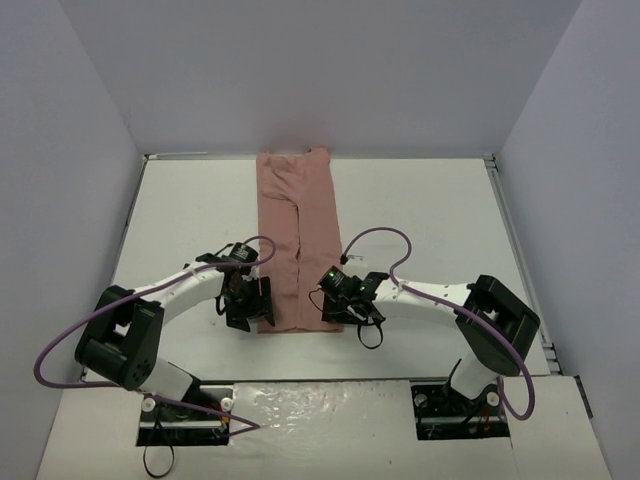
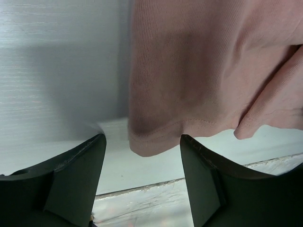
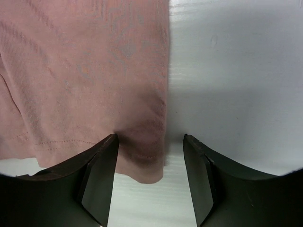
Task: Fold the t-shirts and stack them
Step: Grab the bottom of the folded rectangular tshirt with both arms
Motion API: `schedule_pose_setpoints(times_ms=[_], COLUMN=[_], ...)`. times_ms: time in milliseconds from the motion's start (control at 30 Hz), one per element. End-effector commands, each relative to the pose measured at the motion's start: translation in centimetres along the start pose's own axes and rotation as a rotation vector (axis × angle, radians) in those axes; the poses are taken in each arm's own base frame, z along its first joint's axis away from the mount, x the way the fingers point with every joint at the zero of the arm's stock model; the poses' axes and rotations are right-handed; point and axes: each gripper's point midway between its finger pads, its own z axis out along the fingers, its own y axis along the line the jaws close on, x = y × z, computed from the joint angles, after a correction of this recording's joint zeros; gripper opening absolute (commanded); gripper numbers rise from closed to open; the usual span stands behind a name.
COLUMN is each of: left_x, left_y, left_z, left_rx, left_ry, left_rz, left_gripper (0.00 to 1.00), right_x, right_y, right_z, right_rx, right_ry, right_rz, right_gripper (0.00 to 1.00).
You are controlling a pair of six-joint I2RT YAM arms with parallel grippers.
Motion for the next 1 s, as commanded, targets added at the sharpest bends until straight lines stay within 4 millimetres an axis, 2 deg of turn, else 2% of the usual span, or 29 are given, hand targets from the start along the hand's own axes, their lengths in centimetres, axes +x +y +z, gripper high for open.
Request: schedule_pose_setpoints(times_ms=[0,233,433,467,500,567,600,700,800,933,967], left_x=[-0.4,0.2,0.6,0.7,0.9,1.4,1.9,3.1,4.9,8.2,8.5], left_y=[-0.3,-0.4,0.2,0.3,0.4,0.5,0.7,0.9,0.9,0.3,0.2], left_z=[0.9,1.6,2.2,2.2,2.1,1.5,1.1,-0.7,-1.5,-2.3,-2.6], left_rx=[0.011,0.003,-0.019,-0.020,-0.019,-0.019,-0.023,-0.007,0.026,0.110,0.120], left_ry=[-0.015,0.003,0.012,0.016,0.022,0.032,0.041,0.052,0.084,0.142,0.142], left_rz=[-0.004,0.005,0.004,0.004,0.007,0.014,0.020,0.035,0.012,-0.063,-0.072], left_gripper=[0.56,0.43,0.14,0.08,0.01,0.00,0.00,0.00,0.00,0.00,0.00], right_x=[0.8,2.0,2.5,2.5,2.4,2.3,2.1,2.3,2.7,4.6,4.9], right_y=[-0.4,-0.7,-1.4,-1.5,-1.6,-1.9,-2.1,-2.9,-3.0,-3.6,-3.7], right_z=[0.2,-0.2,-0.2,-0.2,-0.3,-0.7,-1.1,-2.3,-3.3,-4.5,-4.7], right_rx=[0.027,0.019,0.030,0.031,0.034,0.043,0.046,0.053,0.035,0.033,0.034], right_ry=[-0.003,0.016,0.023,0.023,0.021,0.015,0.010,0.019,0.035,0.091,0.101], right_rz=[0.029,0.035,0.033,0.031,0.024,0.017,0.011,-0.010,-0.026,-0.054,-0.059], right_gripper=[0.52,0.44,0.30,0.24,0.14,0.03,0.00,0.00,0.00,0.00,0.00])
